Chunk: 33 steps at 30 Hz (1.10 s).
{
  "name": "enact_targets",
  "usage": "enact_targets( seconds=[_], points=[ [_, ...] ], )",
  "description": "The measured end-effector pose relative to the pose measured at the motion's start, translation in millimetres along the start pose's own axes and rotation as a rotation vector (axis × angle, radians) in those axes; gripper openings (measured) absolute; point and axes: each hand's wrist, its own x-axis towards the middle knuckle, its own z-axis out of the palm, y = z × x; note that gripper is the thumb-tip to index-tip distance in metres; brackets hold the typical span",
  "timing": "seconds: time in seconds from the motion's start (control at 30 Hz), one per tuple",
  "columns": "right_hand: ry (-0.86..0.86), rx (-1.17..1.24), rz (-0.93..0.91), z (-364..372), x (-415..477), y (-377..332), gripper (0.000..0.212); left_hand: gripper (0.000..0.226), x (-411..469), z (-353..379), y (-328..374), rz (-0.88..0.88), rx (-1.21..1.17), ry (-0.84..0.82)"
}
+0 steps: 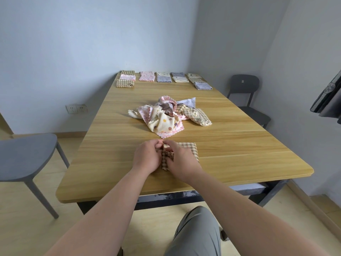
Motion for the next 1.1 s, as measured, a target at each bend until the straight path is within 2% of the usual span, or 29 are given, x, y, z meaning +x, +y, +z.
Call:
enact_targets(
  seconds=[0.2, 0.27, 0.33, 0.4, 0.43, 0.5, 0.53, 0.6, 0.7, 0.77, 0.97, 1.1],
  points=[
    [-0.085, 0.014, 0.033, -1, -1, 4, 0.066, 0.041, -1, 0, 0, 0.007, 0.000, -0.006],
    [-0.008, 0.133, 0.046, -8, -3, 4, 0.060, 0.036, 1, 1, 2, -0.003, 0.017, 0.013],
    [0.145, 0.185, 0.066, -18, -1, 6, 0.046, 0.034, -1, 0, 4, 0.021, -0.011, 0.069],
    [0.257, 0.140, 0.122, -30, 4, 10, 0.039, 0.035, -5, -2, 6, 0.185, -0.020, 0.125],
    [0.277, 0.099, 0.152, -36, 6, 14, 0.040, 0.037, -8, -3, 9, 0.307, 0.048, 0.112],
    [0.261, 0.001, 0.185, -42, 11, 26, 0.041, 0.042, -10, -2, 18, 0.516, 0.245, -0.034],
    [0.227, -0.044, 0.193, -43, 12, 31, 0.042, 0.045, -10, 0, 22, 0.563, 0.329, -0.147],
    [0.121, -0.131, 0.182, -42, 12, 41, 0.043, 0.052, -6, 5, 28, 0.566, 0.490, -0.332],
    [-0.108, -0.296, 0.127, -34, 10, 52, 0.047, 0.061, 1, 7, 23, 0.508, 0.690, -0.466],
    [-0.235, -0.391, 0.123, -32, 6, 60, 0.050, 0.065, 5, 4, 16, 0.455, 0.726, -0.550],
    [-0.341, -0.432, 0.149, -34, -2, 72, 0.055, 0.069, 8, -5, 6, 0.435, 0.728, -0.662],
    [-0.261, -0.406, 0.157, -38, -3, 61, 0.056, 0.069, 10, -3, 9, 0.419, 0.735, -0.679]
  ],
)
